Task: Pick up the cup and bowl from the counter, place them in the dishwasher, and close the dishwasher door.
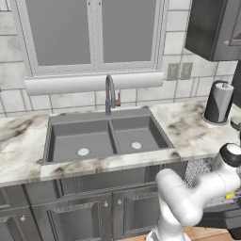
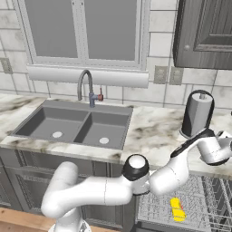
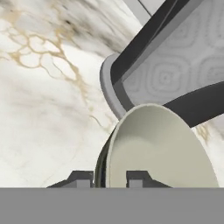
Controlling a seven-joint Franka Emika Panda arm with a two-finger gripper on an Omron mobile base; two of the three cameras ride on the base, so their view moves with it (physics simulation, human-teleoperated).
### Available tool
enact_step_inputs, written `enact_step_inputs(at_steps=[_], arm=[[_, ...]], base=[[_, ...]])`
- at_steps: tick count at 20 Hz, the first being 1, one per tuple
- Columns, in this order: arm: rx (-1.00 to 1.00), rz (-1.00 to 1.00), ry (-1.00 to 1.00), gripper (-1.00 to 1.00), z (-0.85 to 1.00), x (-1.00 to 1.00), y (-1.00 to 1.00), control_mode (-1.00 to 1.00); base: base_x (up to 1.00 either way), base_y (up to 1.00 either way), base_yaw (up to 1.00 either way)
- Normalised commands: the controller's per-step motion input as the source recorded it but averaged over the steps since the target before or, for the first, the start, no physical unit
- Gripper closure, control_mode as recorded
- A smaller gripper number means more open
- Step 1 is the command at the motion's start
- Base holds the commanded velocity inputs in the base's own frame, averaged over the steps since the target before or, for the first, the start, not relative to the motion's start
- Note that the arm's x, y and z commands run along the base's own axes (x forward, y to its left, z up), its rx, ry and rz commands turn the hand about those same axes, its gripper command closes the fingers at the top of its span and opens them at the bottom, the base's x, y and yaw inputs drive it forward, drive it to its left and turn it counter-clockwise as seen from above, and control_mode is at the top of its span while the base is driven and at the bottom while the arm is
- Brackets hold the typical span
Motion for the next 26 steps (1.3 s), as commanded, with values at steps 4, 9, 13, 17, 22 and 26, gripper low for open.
enact_step_inputs(at_steps=[4, 9, 13, 17, 22, 26], arm=[[0.00, 0.09, 0.00, 1.00, 0.00, 0.00, -0.15, -1.00], [0.00, 0.13, 0.00, 1.00, 0.00, -0.07, 0.00, -1.00], [0.00, 0.17, 0.00, 1.00, 0.02, -0.37, 0.11, -1.00], [0.00, 0.18, 0.00, 1.00, 0.03, -0.53, 0.12, -1.00], [0.00, 0.20, 0.00, 1.00, 0.00, -0.59, 0.10, -1.00], [0.00, 0.22, 0.00, 1.00, 0.00, -0.67, 0.13, -1.00]], base=[[0.00, 0.00, 0.00], [0.00, 0.00, 0.00], [0.00, 0.00, 0.00], [0.00, 0.00, 0.00], [0.00, 0.00, 0.00], [0.00, 0.00, 0.00]])
